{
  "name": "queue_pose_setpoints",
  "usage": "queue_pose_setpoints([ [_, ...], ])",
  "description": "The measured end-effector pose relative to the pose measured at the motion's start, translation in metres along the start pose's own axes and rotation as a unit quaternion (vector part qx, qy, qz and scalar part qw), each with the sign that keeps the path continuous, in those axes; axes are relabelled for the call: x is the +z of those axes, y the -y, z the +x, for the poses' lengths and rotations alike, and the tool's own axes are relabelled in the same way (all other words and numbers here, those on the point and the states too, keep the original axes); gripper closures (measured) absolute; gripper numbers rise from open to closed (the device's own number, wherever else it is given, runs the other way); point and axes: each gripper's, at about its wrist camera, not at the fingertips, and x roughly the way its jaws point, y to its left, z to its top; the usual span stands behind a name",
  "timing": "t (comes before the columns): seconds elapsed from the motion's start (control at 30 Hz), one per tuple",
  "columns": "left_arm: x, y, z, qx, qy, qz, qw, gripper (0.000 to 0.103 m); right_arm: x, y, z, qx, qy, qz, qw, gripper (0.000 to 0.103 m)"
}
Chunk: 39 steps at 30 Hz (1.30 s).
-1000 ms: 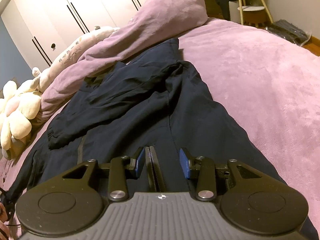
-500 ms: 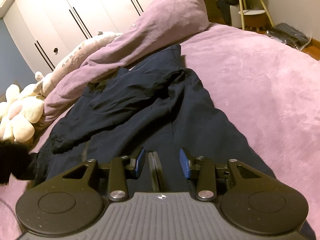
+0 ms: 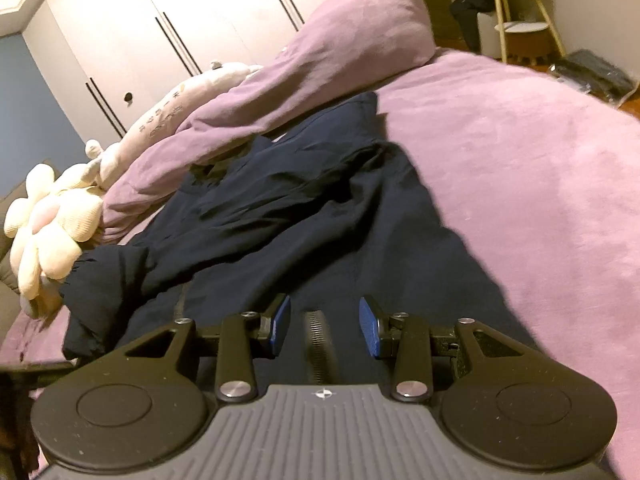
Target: Fold large clothes
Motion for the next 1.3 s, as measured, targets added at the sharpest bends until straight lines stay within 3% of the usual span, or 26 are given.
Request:
queue_pose_setpoints([
  [0.13, -0.027, -0.032, -0.021, -0.015, 0.006, -0.084, 0.9963, 0.010, 0.000, -0.027, 0.011, 0.020, -0.009, -0.027, 0.999, 0.065],
  [0.23, -0.056, -0.061, -0.038, -0.004, -0.004, -0.159, 0.9872, 0.010, 0.007, -0.066, 0.019, 0.024, -0.003, -0.096, 0.995, 0.065],
  [0.3, -0.070, -0.075, -0.044, 0.015, -0.007, -0.195, 0.9807, 0.010, 0.011, -0.098, 0.028, 0.032, 0.001, -0.155, 0.987, 0.057],
  [0.37, -0.079, -0.085, -0.047, 0.033, -0.010, -0.216, 0.9758, 0.010, 0.010, -0.135, 0.041, 0.041, -0.002, -0.218, 0.975, 0.048],
  [0.5, -0.092, -0.104, -0.047, 0.066, -0.011, -0.242, 0.9681, 0.010, -0.016, -0.216, 0.068, 0.072, 0.005, -0.338, 0.938, 0.041],
  [0.6, -0.100, -0.124, -0.048, 0.082, -0.009, -0.282, 0.9559, 0.011, -0.044, -0.262, 0.088, 0.095, 0.006, -0.393, 0.915, 0.041],
  [0.67, -0.106, -0.134, -0.052, 0.087, -0.006, -0.299, 0.9501, 0.011, -0.058, -0.284, 0.102, 0.086, 0.009, -0.420, 0.903, 0.041],
  [0.8, -0.112, -0.140, -0.050, 0.082, -0.008, -0.298, 0.9509, 0.011, -0.068, -0.312, 0.124, 0.069, 0.010, -0.439, 0.896, 0.047],
  [0.83, -0.111, -0.140, -0.047, 0.080, -0.011, -0.298, 0.9512, 0.011, -0.069, -0.316, 0.127, 0.063, 0.013, -0.442, 0.895, 0.053],
  [0.87, -0.111, -0.140, -0.047, 0.078, -0.013, -0.299, 0.9511, 0.011, -0.070, -0.319, 0.130, 0.052, 0.018, -0.445, 0.894, 0.071],
  [0.9, -0.110, -0.140, -0.046, 0.075, -0.013, -0.299, 0.9511, 0.011, -0.068, -0.321, 0.135, 0.047, 0.015, -0.445, 0.894, 0.082],
  [0.97, -0.104, -0.137, -0.047, 0.061, -0.008, -0.293, 0.9542, 0.011, -0.056, -0.316, 0.142, 0.054, 0.002, -0.424, 0.904, 0.092],
  [1.07, -0.088, -0.128, -0.051, 0.046, 0.013, -0.266, 0.9628, 0.011, -0.016, -0.291, 0.123, 0.057, 0.042, -0.344, 0.936, 0.094],
  [1.17, -0.059, -0.114, -0.048, 0.034, 0.036, -0.229, 0.9722, 0.011, 0.035, -0.241, 0.088, 0.063, 0.101, -0.228, 0.966, 0.095],
  [1.3, -0.017, -0.096, -0.024, 0.012, 0.048, -0.202, 0.9781, 0.011, 0.072, -0.168, 0.071, 0.018, 0.157, -0.138, 0.978, 0.091],
])
